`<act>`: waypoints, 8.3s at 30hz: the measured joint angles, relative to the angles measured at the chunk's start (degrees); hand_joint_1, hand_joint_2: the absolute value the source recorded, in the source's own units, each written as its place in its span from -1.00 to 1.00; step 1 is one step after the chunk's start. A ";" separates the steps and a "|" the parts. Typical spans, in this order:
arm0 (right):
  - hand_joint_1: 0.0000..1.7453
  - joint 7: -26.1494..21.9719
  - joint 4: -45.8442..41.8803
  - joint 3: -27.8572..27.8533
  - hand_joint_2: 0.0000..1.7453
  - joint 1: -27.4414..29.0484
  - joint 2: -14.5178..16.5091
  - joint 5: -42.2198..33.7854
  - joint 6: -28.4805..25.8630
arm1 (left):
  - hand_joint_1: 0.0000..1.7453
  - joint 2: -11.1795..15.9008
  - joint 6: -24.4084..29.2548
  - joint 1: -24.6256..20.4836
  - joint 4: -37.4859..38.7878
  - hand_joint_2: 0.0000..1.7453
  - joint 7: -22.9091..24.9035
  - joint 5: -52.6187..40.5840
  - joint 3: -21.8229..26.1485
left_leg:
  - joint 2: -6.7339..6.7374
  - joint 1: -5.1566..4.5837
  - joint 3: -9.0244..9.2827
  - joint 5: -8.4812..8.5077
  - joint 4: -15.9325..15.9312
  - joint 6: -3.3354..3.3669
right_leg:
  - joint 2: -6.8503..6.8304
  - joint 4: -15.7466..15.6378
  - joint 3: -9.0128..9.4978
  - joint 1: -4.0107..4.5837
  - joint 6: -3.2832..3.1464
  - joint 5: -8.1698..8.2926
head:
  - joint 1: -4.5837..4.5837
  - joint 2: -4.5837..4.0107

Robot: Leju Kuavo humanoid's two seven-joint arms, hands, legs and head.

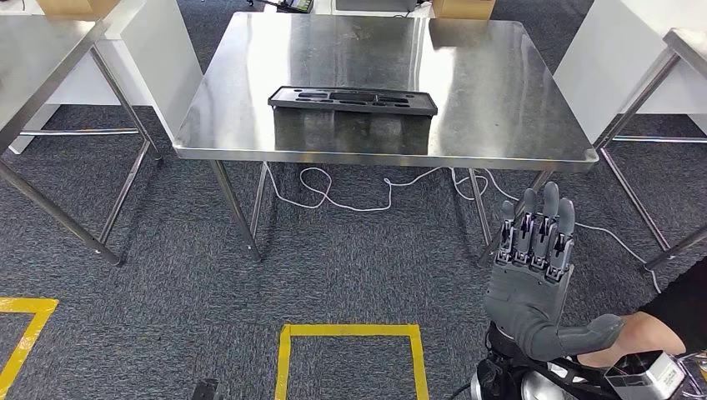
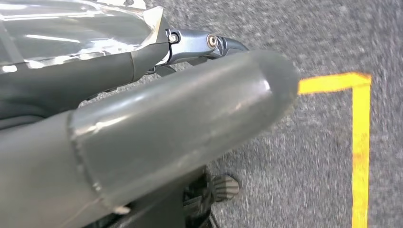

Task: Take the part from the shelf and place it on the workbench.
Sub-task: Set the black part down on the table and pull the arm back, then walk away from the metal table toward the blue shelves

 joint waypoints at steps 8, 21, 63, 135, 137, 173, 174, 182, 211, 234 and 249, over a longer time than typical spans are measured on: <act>-1.00 0.00 0.72 0.00 -1.00 -0.16 -0.16 0.38 -1.09 | -1.00 -0.05 0.25 -0.06 0.00 -1.00 -0.21 0.32 0.00 | 0.31 -0.74 -7.05 6.10 0.12 0.42 | 0.09 5.10 5.73 0.32 0.81 -4.86 | 0.35 0.00; -1.00 -0.07 2.11 0.02 -1.00 -0.58 -0.15 0.28 -2.61 | -1.00 -0.12 0.66 0.43 0.01 -1.00 -0.79 0.96 0.00 | 0.04 0.24 -9.01 -3.04 16.26 -3.54 | -0.43 -4.60 3.82 0.15 -3.55 1.15 | -0.14 0.00; -1.00 1.40 4.75 -0.14 -1.00 -0.18 -1.70 -2.25 -6.25 | -1.00 -0.28 1.36 0.19 -0.02 -1.00 -0.66 1.38 -1.46 | 0.68 -0.05 0.24 1.12 -2.15 0.65 | -0.01 5.87 -2.42 0.60 -1.98 -4.46 | 0.13 0.00; -1.00 40.48 95.33 -8.50 -1.00 -12.57 -9.57 39.62 -31.48 | -1.00 -0.70 5.58 1.27 -0.08 -1.00 -0.06 1.81 -3.88 | 0.61 -1.22 1.00 1.17 -1.91 0.83 | -0.27 -3.79 3.41 0.80 -1.00 0.97 | 0.19 0.00; -1.00 45.04 96.33 -8.01 -1.00 -10.59 -9.14 40.31 -31.07 | -1.00 -0.92 5.79 1.21 -0.08 -1.00 0.34 1.60 -4.26 | 1.06 -0.68 1.05 1.56 -2.44 1.02 | -0.04 1.05 1.04 0.69 -1.20 -1.82 | 0.55 0.00; -1.00 46.84 98.86 -5.40 -1.00 -8.40 -8.36 42.64 -29.06 | -1.00 -1.40 6.90 0.95 -0.11 -1.00 1.61 2.52 -4.77 | 4.40 -0.46 1.95 0.64 -2.96 0.94 | 0.01 8.03 -1.75 -0.57 0.52 -4.14 | 0.94 0.00; -1.00 46.83 98.87 -5.40 -1.00 -8.37 -8.40 42.65 -29.03 | -1.00 -1.41 6.90 0.94 -0.11 -1.00 1.63 2.52 -4.77 | 5.13 -0.33 1.96 0.45 -2.65 0.47 | -1.29 3.55 0.85 -0.94 1.29 -2.78 | 0.96 0.00; -1.00 46.83 98.97 -5.38 -1.00 -8.47 -8.49 42.72 -28.95 | -1.00 -1.44 6.96 0.61 -0.15 -1.00 1.66 2.51 -4.78 | 4.97 0.32 1.83 -3.52 1.02 -3.13 | -0.97 -3.51 4.26 -0.89 -2.04 -0.22 | 0.47 0.00; -1.00 46.96 99.29 -5.35 -1.00 -8.30 -8.26 43.09 -28.81 | -1.00 -1.60 7.10 0.66 -0.19 -1.00 2.38 2.36 -5.57 | 7.01 -0.14 2.86 -1.60 -1.36 -2.27 | -1.64 -3.68 4.44 -0.18 -1.84 -0.14 | 0.53 0.00; -1.00 46.80 99.44 -5.38 -1.00 -7.66 -7.84 42.94 -29.01 | -1.00 -1.74 7.60 1.34 -0.19 -1.00 2.44 2.14 -5.86 | 4.24 -0.75 3.19 -0.49 -3.06 0.65 | 0.24 8.77 -2.56 0.11 -0.22 -3.81 | 0.69 0.00; -1.00 46.91 99.53 -5.44 -1.00 -7.56 -6.89 43.13 -29.80 | -1.00 -1.96 8.87 1.77 -0.23 -1.00 1.88 2.18 -6.11 | -0.05 -0.24 -2.93 -7.74 12.08 -2.05 | 3.51 -3.88 4.23 0.35 -3.41 0.72 | -0.14 0.00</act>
